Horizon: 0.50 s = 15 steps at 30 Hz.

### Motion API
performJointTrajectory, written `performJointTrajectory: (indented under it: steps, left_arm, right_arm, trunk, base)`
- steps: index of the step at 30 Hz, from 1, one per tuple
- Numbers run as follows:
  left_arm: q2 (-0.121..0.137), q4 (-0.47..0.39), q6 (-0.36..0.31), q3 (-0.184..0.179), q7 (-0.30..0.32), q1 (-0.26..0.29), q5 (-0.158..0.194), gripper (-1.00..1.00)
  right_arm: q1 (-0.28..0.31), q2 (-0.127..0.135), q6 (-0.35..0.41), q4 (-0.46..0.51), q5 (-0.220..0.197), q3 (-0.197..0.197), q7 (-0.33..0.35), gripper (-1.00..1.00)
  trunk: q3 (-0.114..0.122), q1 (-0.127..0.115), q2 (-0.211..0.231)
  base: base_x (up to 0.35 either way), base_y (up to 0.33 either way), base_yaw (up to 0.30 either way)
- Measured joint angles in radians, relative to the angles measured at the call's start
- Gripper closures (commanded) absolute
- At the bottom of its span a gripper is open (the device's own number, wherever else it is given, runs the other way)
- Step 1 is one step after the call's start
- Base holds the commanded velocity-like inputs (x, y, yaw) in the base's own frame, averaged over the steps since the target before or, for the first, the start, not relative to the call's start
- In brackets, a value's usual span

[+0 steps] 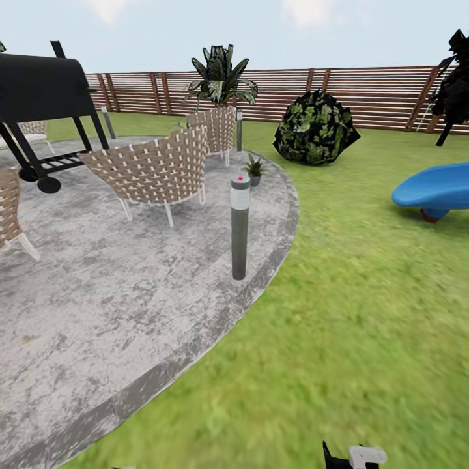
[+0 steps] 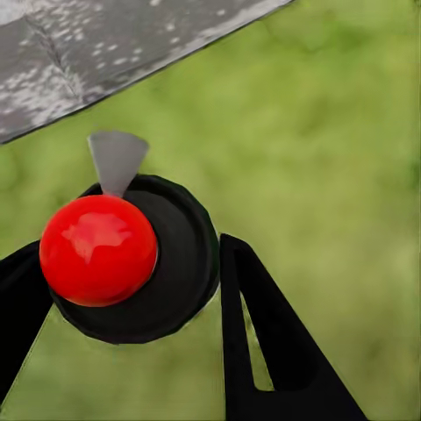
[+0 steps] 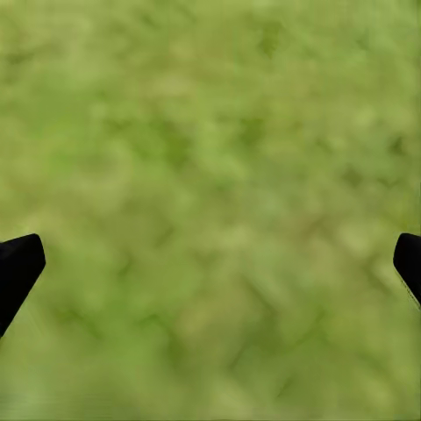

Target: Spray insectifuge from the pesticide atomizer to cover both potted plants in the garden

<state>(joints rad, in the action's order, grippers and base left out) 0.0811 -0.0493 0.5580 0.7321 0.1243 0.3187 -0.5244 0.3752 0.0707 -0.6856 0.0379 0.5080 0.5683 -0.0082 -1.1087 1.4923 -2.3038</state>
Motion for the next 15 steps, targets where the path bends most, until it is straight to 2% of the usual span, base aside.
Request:
performJointTrajectory:
  steps: [8, 15]
  left_arm:
    - [0.001, 0.0, 0.0, 0.0, 0.0, 0.0, 0.0, 1.0]
    - [0.002, 0.0, 0.0, 0.002, 0.0, 0.0, 0.0, 1.0]
  right_arm:
    - [0.0, 0.008, 0.0, 0.001, -0.001, 0.0, 0.0, -1.0]
    - [0.0, 0.009, -0.001, 0.001, -0.001, 0.0, 0.0, -1.0]
  trunk:
    - [0.0, 0.0, 0.0]
    - [0.0, 0.0, 0.0]
  base:
    - [0.339, 0.0, -0.001]
    - [0.339, 0.0, -0.219]
